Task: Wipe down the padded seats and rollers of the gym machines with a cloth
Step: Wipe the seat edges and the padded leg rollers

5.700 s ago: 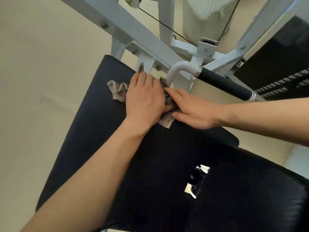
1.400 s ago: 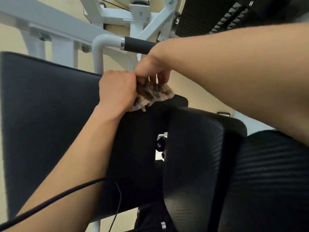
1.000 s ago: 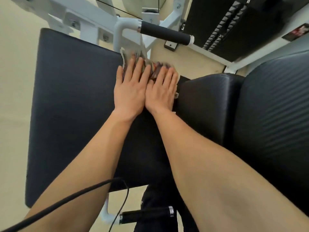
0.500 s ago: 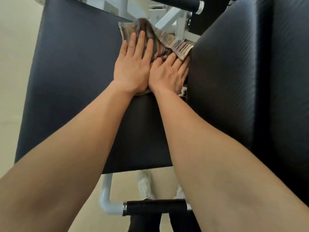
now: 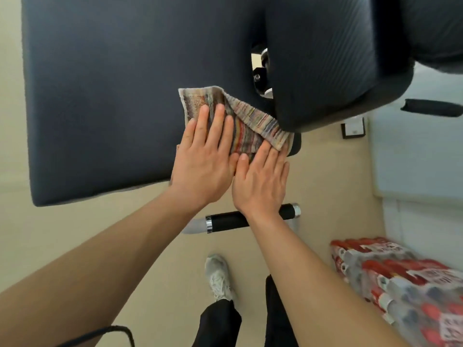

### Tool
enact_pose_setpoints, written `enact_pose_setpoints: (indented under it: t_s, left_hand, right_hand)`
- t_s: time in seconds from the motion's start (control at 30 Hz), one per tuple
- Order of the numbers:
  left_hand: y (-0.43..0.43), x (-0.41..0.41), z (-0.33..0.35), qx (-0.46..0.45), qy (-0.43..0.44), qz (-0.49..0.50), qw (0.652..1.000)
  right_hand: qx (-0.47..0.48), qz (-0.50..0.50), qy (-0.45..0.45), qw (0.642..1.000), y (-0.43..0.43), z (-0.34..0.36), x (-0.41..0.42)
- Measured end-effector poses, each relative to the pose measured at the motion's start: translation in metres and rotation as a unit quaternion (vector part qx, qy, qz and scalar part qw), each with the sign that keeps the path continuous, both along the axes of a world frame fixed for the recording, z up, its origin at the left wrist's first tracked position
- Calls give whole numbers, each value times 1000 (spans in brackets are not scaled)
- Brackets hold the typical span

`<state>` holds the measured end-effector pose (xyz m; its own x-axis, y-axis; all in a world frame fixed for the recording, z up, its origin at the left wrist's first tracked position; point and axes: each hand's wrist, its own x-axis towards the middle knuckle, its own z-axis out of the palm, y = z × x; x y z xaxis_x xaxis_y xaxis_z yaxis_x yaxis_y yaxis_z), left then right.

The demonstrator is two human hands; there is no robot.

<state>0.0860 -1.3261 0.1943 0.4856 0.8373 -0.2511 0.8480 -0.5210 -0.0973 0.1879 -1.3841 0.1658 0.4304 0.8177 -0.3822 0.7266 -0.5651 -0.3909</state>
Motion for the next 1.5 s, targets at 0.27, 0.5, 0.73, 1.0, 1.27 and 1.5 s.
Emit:
enact_pose_setpoints:
  t_s: [0.27, 0.5, 0.73, 1.0, 1.27, 1.5]
  left_hand:
    - [33, 46, -25, 4, -23, -116, 993]
    - [-5, 26, -24, 15, -19, -150, 988]
    - [1, 86, -43, 28, -50, -108, 992]
    - [-25, 37, -35, 25, -15, -186, 982]
    - [23, 71, -41, 21, -23, -222, 975]
    - [14, 18, -18, 27, 36, -282, 958]
  right_hand:
    - [25, -172, 90, 981, 31, -24, 44]
    - [96, -192, 261, 941, 6, -24, 59]
    - [124, -305, 428, 842, 58, -58, 115]
    - [136, -404, 512, 746, 13, -46, 89]
    - [135, -388, 474, 779, 69, -59, 115]
    - [189, -524, 469, 685, 40, -54, 47]
